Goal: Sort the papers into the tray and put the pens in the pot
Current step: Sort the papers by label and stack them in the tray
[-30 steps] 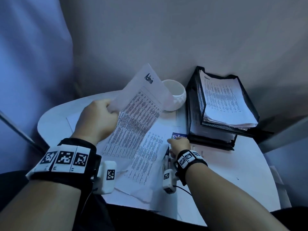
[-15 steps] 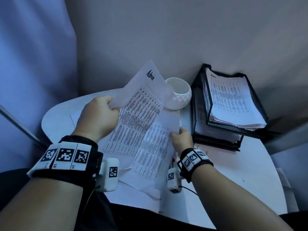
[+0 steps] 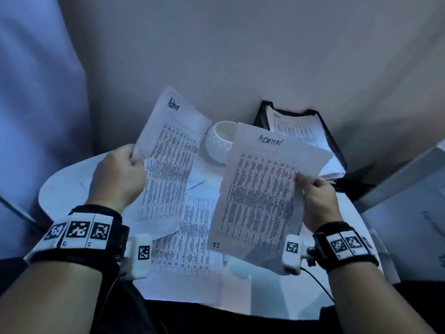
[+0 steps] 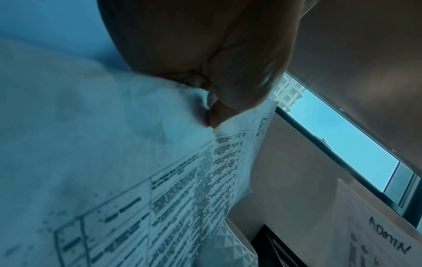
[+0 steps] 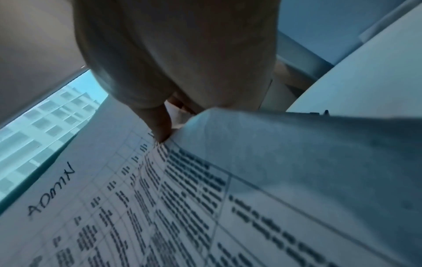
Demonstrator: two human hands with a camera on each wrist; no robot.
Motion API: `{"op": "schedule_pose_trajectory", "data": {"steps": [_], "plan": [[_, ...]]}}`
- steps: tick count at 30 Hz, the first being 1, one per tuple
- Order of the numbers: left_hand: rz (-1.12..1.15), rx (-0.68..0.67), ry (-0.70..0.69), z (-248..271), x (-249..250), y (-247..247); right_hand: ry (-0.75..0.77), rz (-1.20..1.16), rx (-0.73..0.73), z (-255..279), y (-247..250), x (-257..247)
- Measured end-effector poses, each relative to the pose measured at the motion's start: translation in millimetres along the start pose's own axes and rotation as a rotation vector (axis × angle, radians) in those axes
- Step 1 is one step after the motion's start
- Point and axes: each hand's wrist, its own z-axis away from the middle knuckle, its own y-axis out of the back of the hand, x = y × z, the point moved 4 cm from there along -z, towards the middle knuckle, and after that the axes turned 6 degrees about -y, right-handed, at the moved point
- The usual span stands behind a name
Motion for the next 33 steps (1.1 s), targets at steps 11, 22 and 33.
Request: {"op": "schedule_pose_trajectory", "data": {"steps": [11,22,33], "plan": [[0.446,-0.459,-0.005,21.0,17.7,-44.0,-0.234,-0.152,-0.118,23.6,-70.7,38.8],[0.064,-0.445,-0.044,16.1,15.2,-33.7,-0.163,-0.012,-0.008,-1.4,-144.8,62.9],[-0.095,-0.204,0.035,-2.3,-1.5,5.0,-0.232,0.977,-0.107,-30.9,-152.1,127.6]]}}
